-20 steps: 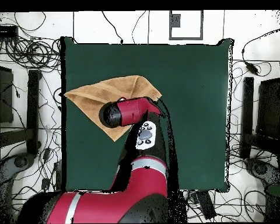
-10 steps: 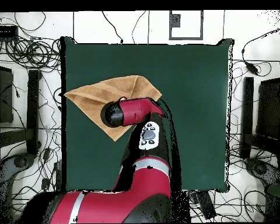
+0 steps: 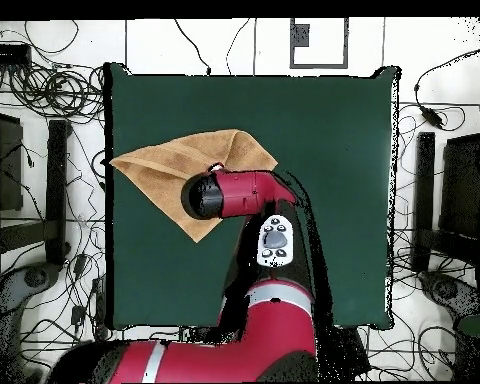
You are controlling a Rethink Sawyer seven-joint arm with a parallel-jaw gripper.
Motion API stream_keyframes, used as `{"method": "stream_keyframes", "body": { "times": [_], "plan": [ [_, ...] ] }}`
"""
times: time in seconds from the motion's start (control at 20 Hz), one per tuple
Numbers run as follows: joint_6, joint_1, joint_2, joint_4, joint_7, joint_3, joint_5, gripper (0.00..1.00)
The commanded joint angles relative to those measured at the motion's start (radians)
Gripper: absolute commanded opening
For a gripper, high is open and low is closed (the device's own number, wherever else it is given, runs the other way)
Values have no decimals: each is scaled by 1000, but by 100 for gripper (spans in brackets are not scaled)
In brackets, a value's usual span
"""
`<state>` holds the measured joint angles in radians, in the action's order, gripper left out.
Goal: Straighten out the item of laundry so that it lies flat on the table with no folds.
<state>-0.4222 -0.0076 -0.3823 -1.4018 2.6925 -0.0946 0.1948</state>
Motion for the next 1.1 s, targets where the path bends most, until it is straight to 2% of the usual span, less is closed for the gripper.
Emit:
{"method": "stream_keyframes", "body": {
  "times": [0.05,0.15,0.5,1.1],
  "plan": [
    [0,-18,-83,-125,37,137,-62,0],
    [-9,-20,-98,-136,33,144,-66,0],
    [16,4,-40,-80,62,126,-69,0],
    [17,27,-7,-43,75,108,-82,0]
  ]
}}
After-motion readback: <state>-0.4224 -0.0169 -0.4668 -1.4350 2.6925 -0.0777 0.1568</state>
